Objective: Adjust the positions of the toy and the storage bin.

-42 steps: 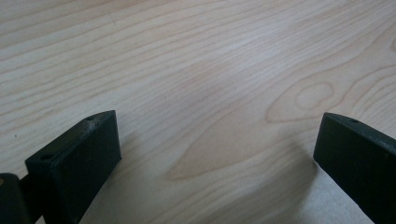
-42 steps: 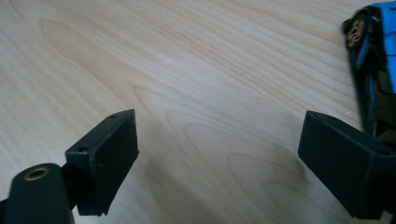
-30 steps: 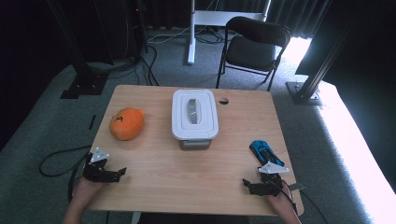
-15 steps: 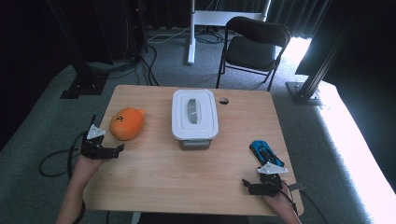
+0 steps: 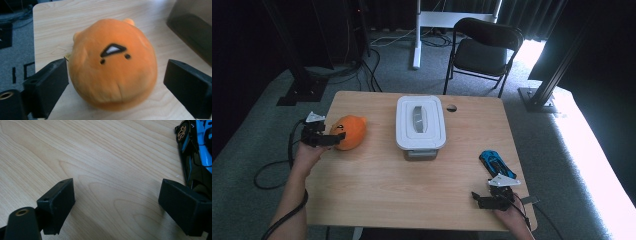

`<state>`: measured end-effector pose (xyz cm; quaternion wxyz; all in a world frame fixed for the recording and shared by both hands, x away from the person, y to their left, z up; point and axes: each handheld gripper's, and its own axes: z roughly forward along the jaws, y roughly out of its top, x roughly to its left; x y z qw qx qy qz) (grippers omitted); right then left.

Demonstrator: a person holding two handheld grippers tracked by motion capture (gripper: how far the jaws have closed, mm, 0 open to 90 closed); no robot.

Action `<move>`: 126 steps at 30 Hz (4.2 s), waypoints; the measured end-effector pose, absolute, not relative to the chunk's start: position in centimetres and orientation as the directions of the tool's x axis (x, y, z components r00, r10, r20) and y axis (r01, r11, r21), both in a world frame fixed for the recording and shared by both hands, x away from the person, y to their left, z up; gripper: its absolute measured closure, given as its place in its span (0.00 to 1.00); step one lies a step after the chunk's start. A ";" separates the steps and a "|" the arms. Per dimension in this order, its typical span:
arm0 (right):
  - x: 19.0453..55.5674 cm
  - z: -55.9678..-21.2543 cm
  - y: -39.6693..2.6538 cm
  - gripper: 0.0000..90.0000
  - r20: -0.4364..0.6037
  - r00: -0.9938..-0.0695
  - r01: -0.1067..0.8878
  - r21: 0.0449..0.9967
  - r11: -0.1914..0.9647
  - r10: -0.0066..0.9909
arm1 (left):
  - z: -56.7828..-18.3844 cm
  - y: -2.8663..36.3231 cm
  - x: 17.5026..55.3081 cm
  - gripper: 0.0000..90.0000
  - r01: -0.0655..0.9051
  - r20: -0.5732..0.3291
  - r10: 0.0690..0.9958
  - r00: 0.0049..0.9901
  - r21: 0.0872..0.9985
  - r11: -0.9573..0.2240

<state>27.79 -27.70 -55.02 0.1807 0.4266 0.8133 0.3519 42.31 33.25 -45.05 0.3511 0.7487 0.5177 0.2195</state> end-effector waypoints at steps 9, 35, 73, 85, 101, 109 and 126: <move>27.8 -55.0 -27.7 0.14 0.007 -0.570 0.567 0.727 0.387 0.822 | -47.2 32.2 44.4 0.16 0.696 -0.070 0.921 0.384 0.677 -0.239; 27.8 -55.0 -27.7 0.15 0.005 -0.568 0.567 0.727 0.387 0.823 | -46.9 31.7 40.4 0.73 0.633 0.050 0.939 0.341 0.727 -0.268; 27.8 -55.0 -27.7 0.15 0.007 -0.563 0.570 0.727 0.382 0.826 | -48.7 33.4 32.3 0.72 0.582 -0.032 0.925 0.378 0.785 -0.211; 27.8 -55.0 -27.7 0.15 0.007 -0.563 0.570 0.727 0.383 0.826 | -48.2 29.7 38.0 0.72 0.585 -0.006 0.904 0.428 0.764 -0.272; 27.9 -55.0 -27.6 0.14 0.005 -0.566 0.570 0.725 0.387 0.824 | -47.2 31.9 36.8 0.10 0.637 -0.094 0.909 0.407 0.742 -0.208; 27.8 -55.0 -27.6 0.13 0.005 -0.565 0.570 0.725 0.387 0.825 | -46.4 32.7 35.4 0.00 0.605 -0.090 0.909 0.407 0.772 -0.195; 29.1 -51.3 -25.8 0.13 0.043 -0.596 0.500 0.801 0.330 0.802 | -45.0 29.3 36.2 0.00 0.560 -0.048 0.885 0.463 0.790 -0.250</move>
